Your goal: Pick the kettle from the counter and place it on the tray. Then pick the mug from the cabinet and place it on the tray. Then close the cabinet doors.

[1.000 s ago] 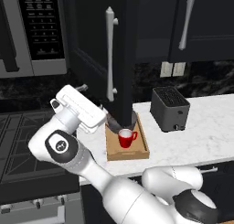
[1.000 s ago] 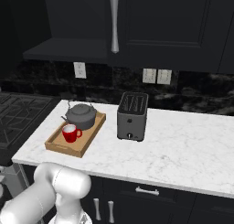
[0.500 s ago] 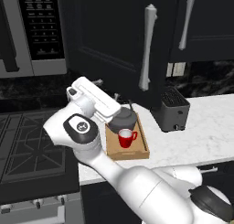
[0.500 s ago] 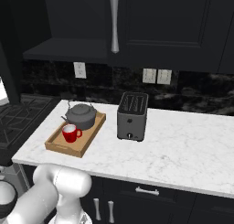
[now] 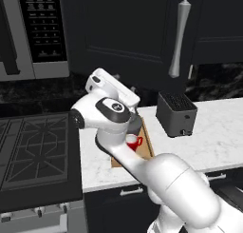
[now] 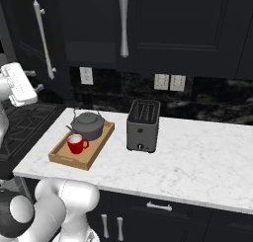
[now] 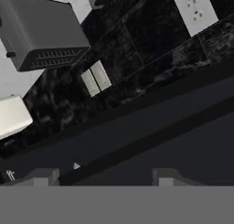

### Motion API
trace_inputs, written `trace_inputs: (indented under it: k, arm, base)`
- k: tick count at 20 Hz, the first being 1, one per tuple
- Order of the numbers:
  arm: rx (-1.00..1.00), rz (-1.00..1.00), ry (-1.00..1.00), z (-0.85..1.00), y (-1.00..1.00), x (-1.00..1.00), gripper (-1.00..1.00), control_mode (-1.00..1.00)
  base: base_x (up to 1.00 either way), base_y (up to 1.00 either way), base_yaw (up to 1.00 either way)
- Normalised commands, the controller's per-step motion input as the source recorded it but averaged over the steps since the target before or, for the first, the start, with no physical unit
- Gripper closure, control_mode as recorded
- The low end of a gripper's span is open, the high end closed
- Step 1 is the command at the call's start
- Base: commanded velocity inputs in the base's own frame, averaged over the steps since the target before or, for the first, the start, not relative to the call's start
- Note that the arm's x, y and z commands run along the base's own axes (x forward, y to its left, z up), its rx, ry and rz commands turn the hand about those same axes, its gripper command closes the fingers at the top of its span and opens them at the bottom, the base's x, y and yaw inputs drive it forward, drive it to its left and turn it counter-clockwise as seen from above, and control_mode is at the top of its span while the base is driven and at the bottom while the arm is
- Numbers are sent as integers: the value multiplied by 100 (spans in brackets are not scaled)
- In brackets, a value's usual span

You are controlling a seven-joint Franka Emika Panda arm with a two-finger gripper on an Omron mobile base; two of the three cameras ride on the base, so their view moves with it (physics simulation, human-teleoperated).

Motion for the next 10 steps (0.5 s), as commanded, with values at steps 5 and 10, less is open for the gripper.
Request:
trace_inputs:
  k: [5, 10]
  arm:
    - [27, 22, 1, 16, -55, 68, -100, -100]
    - [29, 27, 0, 12, -54, 76, -100, -100]
  base:
    - [0, 0, 0]
    - [0, 0, 0]
